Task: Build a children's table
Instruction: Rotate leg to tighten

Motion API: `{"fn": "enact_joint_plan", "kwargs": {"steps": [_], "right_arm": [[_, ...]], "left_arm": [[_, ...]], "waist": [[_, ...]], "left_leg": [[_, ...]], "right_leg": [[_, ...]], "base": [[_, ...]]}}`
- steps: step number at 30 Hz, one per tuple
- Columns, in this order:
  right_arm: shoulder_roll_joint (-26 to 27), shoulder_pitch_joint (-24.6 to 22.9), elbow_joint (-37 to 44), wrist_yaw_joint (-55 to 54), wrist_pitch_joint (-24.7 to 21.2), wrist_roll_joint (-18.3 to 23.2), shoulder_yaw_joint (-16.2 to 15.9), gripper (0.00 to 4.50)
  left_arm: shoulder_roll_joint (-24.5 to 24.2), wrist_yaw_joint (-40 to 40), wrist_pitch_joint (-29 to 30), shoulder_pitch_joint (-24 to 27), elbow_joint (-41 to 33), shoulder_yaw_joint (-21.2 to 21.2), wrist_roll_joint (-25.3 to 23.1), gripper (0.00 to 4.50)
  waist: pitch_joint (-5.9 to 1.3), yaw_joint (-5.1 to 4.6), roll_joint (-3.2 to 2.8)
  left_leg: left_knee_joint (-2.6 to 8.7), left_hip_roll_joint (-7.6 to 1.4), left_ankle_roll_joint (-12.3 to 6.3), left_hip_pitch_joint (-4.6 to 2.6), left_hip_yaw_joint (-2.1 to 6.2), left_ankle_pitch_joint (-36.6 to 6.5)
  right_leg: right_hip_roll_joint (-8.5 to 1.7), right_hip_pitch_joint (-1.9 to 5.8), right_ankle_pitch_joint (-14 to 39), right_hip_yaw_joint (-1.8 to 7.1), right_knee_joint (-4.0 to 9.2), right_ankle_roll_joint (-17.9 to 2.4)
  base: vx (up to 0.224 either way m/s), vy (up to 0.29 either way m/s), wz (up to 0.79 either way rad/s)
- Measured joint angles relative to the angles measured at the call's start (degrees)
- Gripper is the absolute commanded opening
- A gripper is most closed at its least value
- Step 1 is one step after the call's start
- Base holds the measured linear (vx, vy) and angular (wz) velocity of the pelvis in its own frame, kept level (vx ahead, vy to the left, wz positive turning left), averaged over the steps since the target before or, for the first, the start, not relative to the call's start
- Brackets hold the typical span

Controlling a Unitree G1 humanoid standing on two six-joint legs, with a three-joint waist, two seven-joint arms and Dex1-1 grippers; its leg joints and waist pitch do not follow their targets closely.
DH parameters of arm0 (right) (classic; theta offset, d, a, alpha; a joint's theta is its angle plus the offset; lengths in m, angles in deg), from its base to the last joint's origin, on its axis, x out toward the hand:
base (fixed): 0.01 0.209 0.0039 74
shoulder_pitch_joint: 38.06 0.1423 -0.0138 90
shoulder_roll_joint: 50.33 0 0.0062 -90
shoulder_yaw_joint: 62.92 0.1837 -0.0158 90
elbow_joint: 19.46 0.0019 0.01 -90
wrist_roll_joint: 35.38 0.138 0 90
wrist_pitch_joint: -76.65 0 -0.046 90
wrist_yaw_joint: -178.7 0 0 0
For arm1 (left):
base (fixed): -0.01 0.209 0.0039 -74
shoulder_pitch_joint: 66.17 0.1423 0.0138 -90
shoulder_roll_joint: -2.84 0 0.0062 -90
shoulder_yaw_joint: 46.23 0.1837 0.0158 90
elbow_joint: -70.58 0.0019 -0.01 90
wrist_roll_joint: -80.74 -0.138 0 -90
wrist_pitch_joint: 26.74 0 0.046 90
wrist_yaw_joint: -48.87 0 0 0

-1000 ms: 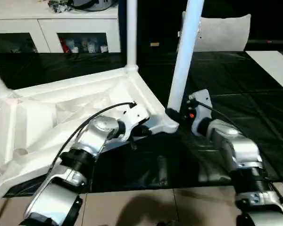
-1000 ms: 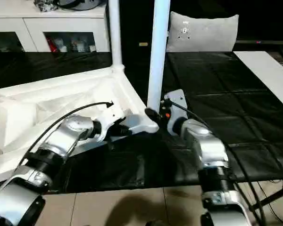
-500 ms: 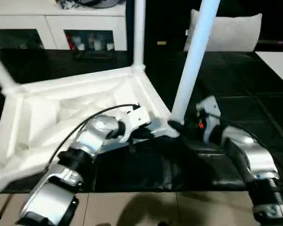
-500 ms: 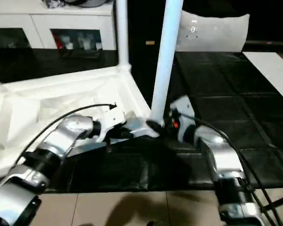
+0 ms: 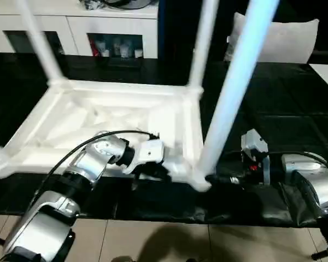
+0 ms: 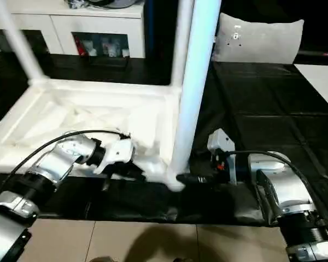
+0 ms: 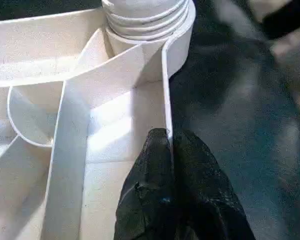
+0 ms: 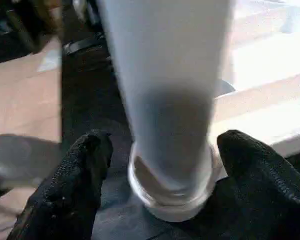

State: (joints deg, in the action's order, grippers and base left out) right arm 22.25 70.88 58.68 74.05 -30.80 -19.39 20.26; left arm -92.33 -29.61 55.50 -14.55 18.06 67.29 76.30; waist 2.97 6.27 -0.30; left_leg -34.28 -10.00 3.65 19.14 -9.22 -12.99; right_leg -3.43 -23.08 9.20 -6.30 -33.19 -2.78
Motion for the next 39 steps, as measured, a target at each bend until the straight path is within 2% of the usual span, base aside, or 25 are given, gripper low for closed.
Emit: {"fn": "enact_joint_plan", "kwargs": {"steps": [12,13,21,26,29,31,34,36,39], "right_arm": [[0.0,0.9,-0.1,3.9,0.1,0.5,-2.4,2.33],[0.1,0.9,-0.1,4.0,0.1,0.7,-2.5,2.14],[0.2,0.7,0.1,3.9,-0.1,0.9,-2.5,1.94],[2.8,-1.0,1.8,-0.2,-2.0,1.7,-1.2,1.93],[4.9,-0.8,1.9,-4.6,-3.4,0.6,-0.4,1.93],[9.2,0.7,0.8,-13.4,-5.9,-1.2,1.0,1.93],[12.1,2.2,0.1,-21.4,-9.1,-2.7,2.9,1.93],[16.5,5.5,-2.1,-31.3,-12.1,-5.0,4.8,1.93],[19.6,7.7,-4.0,-39.2,-13.3,-6.2,6.5,1.93]], "left_arm": [[-0.5,-2.9,-1.9,0.3,-0.9,1.0,0.4,0.00],[-0.6,-3.1,-1.9,0.3,-1.0,1.0,0.4,0.00],[-0.7,-3.4,-1.7,0.4,-1.0,1.0,0.5,0.00],[-0.8,-3.1,1.9,0.7,-1.9,0.1,0.9,0.00],[-0.4,-0.6,5.0,0.7,-1.9,-0.7,0.1,0.00],[0.7,4.7,9.4,-0.2,-1.1,-1.9,-1.8,0.00],[3.2,9.7,13.4,-0.6,-0.6,-3.0,-2.3,0.00],[6.5,16.1,17.7,-2.2,1.3,-4.4,-3.2,0.00],[9.8,22.0,20.5,-2.9,2.2,-5.5,-3.2,0.00]], "waist": [[0.00,0.27,0.00],[0.00,0.27,0.00],[0.00,0.24,0.00],[-0.04,0.05,-0.07],[-0.06,-0.47,-0.09],[-0.05,-1.59,-0.14],[-0.07,-2.76,-0.17],[-0.07,-3.76,-0.18],[-0.08,-4.10,-0.20]], "left_leg": [[0.00,-0.02,0.01,0.01,0.00,0.0],[0.00,-0.01,0.01,0.01,0.00,0.0],[-0.01,-0.02,0.01,0.00,0.00,0.0],[-0.01,-0.05,0.03,-0.06,-0.03,0.0],[-0.06,-0.06,0.21,-0.16,-0.06,0.1],[-0.09,-0.06,0.54,-0.20,-0.05,0.1],[-0.14,-0.06,0.56,-0.21,-0.05,0.1],[-0.20,-0.06,0.56,-0.16,-0.05,0.1],[-0.14,-0.05,0.55,-0.15,-0.01,0.1]], "right_leg": [[0.00,0.00,0.0,-0.02,0.00,0.0],[0.00,0.00,0.0,-0.02,0.00,0.0],[0.00,0.00,0.0,-0.02,0.00,0.0],[0.02,0.00,0.0,-0.03,-0.04,0.0],[0.02,0.10,-0.1,-0.03,-0.03,0.1],[0.02,0.13,-0.1,-0.08,0.03,0.1],[0.01,0.21,-0.1,-0.11,0.15,0.1],[0.01,0.17,-0.2,-0.10,0.14,0.1],[0.01,0.19,-0.2,-0.12,0.12,0.1]], "base": [[0.000,0.000,0.00],[0.000,0.000,0.00],[0.000,0.000,0.00],[0.000,0.000,0.00],[0.000,0.000,0.00],[0.000,0.000,0.00],[0.000,0.000,0.00],[0.000,0.000,0.00],[0.000,0.000,0.00]]}}
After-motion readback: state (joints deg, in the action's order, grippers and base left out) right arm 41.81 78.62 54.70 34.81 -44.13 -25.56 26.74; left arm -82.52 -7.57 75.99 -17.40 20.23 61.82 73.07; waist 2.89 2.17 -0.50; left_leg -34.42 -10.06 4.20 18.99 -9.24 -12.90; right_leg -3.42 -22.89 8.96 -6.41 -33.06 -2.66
